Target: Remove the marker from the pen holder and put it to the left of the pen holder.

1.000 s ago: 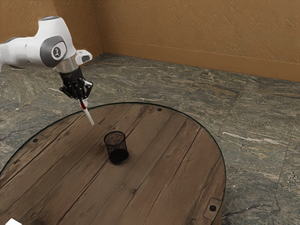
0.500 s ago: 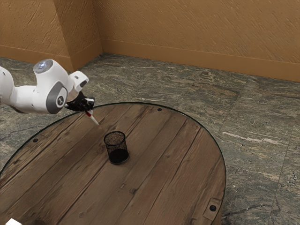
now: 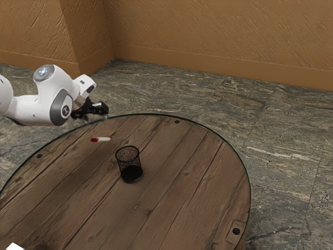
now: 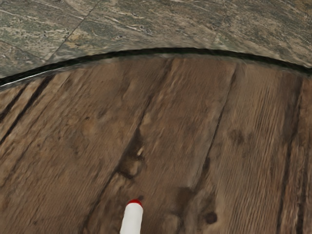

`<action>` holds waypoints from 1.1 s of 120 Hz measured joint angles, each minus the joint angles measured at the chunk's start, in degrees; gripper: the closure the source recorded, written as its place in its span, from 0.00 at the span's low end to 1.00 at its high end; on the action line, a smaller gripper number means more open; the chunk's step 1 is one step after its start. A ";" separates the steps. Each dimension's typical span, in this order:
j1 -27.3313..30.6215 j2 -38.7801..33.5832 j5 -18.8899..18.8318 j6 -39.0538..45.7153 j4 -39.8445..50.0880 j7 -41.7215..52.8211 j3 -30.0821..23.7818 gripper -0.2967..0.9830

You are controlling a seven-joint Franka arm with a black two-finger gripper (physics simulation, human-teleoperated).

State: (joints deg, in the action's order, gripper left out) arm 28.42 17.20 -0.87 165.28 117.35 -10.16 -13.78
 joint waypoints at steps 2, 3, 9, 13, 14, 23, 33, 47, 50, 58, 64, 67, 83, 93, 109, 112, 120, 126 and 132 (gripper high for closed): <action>0.01 -0.42 0.00 -1.08 -0.58 0.03 -0.26 0.33; 0.02 -0.61 -0.01 -1.68 -0.91 0.04 -0.41 0.33; 0.02 -1.61 -0.10 -5.75 -3.16 0.12 -1.36 0.31; 0.02 -1.96 -0.23 -9.24 -5.64 0.18 -2.21 0.30; 0.01 -2.03 -0.26 -10.16 -6.27 0.20 -2.42 0.29; -0.35 -2.15 -0.90 -19.42 -13.00 0.47 -4.04 0.28; -0.55 -2.09 -1.37 -28.70 -17.79 1.19 -5.62 0.26; -0.80 -1.94 -2.81 -40.17 -24.38 2.94 -8.70 0.25; -0.95 -1.97 -3.32 -42.75 -26.19 3.28 -9.48 0.25; -1.09 -2.09 -5.09 -48.51 -29.12 4.12 -11.80 0.24; -1.14 -2.21 -6.42 -51.80 -30.30 4.70 -13.36 0.24; -1.20 -2.25 -7.02 -53.35 -31.02 4.97 -13.86 0.24; -1.83 -2.80 -9.14 -59.18 -32.34 6.22 -15.32 0.24; -2.28 -3.70 -10.02 -61.29 -32.09 6.86 -15.43 0.23; -2.89 -4.50 -10.97 -63.25 -31.20 7.67 -15.40 0.23; -2.90 -4.53 -11.05 -63.49 -31.16 7.80 -15.40 0.23; -2.91 -4.57 -11.21 -63.94 -31.07 8.13 -15.40 0.23; -2.90 -4.56 -11.29 -64.20 -31.05 8.35 -15.40 0.23; -2.90 -4.58 -11.34 -64.41 -31.08 8.55 -15.39 0.23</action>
State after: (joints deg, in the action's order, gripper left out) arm 25.52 12.62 -12.20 100.87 86.27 -1.60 -29.18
